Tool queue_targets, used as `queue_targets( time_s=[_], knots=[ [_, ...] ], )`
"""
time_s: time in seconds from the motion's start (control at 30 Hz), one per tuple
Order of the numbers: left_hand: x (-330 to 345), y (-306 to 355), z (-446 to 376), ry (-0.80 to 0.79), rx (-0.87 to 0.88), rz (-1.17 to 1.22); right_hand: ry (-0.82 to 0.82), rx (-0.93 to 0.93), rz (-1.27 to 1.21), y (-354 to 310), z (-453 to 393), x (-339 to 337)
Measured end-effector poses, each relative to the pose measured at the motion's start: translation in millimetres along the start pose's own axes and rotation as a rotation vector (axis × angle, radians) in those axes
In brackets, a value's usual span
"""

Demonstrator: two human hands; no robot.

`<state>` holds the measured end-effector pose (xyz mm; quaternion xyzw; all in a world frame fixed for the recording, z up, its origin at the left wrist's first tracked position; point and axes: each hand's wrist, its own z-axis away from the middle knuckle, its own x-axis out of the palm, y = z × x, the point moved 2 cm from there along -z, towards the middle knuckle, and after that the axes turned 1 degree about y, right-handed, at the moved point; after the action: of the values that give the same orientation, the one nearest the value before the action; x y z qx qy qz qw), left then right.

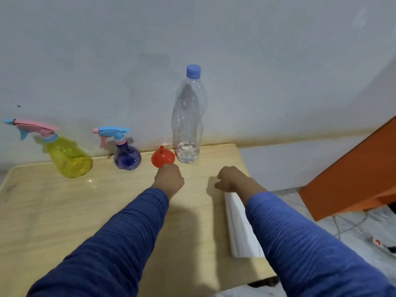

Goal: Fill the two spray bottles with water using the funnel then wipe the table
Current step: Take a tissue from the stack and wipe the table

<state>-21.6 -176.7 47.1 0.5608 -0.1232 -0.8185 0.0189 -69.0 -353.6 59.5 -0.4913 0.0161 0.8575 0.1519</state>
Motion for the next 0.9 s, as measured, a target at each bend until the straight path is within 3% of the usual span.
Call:
queue_targets(
  time_s=[0.1, 0.2, 0.47, 0.67, 0.9],
  knots=[
    [2.5, 29.2, 9.7, -0.006, 0.123, -0.068, 0.047, 0.012, 0.024, 20.7, 19.6, 0.2],
    [16.0, 60.0, 17.5, -0.049, 0.247, 0.008, 0.096, 0.031, 0.038, 42.3, 39.3, 5.5],
    [60.5, 118.4, 65.6, -0.197, 0.603, 0.034, 0.195, 0.066, -0.107, 86.8, 88.4, 52.2],
    [100.1, 113.8, 80.2, -0.186, 0.609, 0.003, 0.301, 0.092, -0.431, 94.7, 112.7, 108.8],
    [112.3, 106.0, 80.2, -0.126, 0.590, 0.163, 0.376, 0.053, -0.455, 95.6, 113.5, 132.4]
  ],
)
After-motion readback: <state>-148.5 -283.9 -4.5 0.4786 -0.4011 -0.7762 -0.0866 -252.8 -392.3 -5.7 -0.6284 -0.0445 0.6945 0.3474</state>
